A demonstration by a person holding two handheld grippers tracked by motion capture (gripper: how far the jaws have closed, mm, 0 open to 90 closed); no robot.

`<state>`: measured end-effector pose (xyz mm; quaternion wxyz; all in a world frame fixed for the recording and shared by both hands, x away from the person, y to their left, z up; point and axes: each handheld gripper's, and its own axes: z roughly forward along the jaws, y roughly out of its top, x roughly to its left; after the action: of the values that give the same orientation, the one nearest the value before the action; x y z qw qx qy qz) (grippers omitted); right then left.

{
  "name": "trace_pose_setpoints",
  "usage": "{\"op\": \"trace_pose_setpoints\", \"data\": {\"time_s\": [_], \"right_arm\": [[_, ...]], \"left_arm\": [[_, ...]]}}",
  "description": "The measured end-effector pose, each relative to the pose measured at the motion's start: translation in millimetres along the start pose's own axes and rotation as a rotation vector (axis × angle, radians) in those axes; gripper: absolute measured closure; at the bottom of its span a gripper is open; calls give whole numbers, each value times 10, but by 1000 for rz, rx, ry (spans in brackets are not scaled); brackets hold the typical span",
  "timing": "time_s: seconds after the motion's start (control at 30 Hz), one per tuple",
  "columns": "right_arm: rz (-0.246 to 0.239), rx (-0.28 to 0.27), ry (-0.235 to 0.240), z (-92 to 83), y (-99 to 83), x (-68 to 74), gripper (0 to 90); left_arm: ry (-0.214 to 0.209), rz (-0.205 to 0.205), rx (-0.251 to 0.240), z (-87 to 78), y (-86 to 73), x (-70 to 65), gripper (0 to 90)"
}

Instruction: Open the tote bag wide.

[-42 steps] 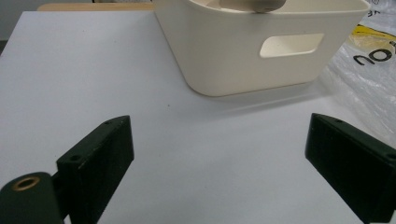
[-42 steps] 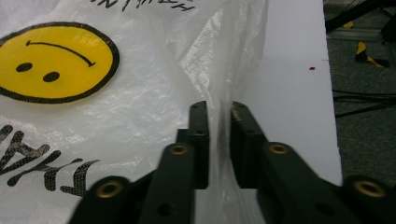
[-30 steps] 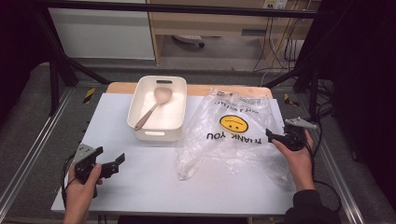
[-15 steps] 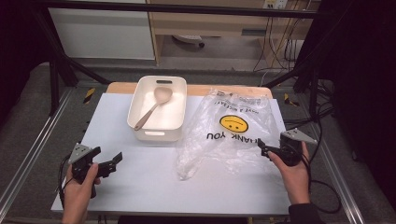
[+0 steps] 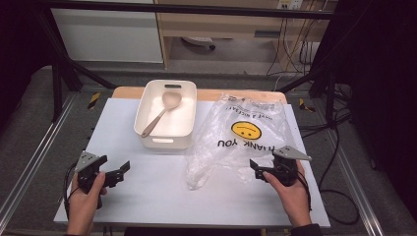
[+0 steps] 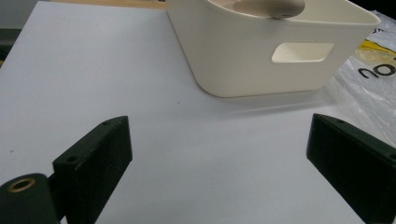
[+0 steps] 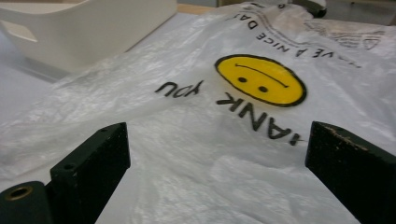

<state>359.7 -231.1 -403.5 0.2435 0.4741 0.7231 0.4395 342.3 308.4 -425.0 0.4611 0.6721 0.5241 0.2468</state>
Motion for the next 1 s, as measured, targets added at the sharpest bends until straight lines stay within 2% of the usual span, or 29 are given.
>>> {"op": "trace_pose_setpoints", "data": {"time_s": [0.07,0.17,0.23,0.27,0.3,0.33,0.37,0.43,0.57,0.6,0.67,0.7,0.87,1.0], "right_arm": [[-7,-1,14,13,3,43,76],[-35,16,44,77,10,185,63],[-41,20,46,90,11,208,66],[-50,35,63,120,15,284,81],[-50,35,63,120,15,284,81],[-59,43,71,142,15,352,83],[-59,43,71,142,15,352,83],[-65,59,91,191,-1,442,80],[-90,83,112,264,-5,544,76],[-111,95,133,320,4,616,73],[-116,95,139,338,7,641,71],[-124,101,162,382,17,732,71],[-171,120,216,493,25,981,75],[-204,150,272,627,9,1244,82]], "left_arm": [[4,-6,-5,-12,-1,-6,64],[5,-2,-18,-35,12,-12,64],[3,-1,-16,-35,13,-14,64],[2,0,-15,-34,12,-18,64],[0,0,-15,-35,12,-20,64],[-2,1,-17,-36,13,-22,63],[-6,-1,-18,-32,13,-27,63],[-11,2,-15,-21,14,-33,63],[-17,6,-16,-23,22,-45,63],[-17,3,-19,-25,22,-48,63],[-17,2,-19,-27,18,-51,63],[-15,2,-17,-27,14,-51,63],[-15,4,-13,-29,11,-48,63],[-12,-5,-20,-57,11,-35,64]]}}
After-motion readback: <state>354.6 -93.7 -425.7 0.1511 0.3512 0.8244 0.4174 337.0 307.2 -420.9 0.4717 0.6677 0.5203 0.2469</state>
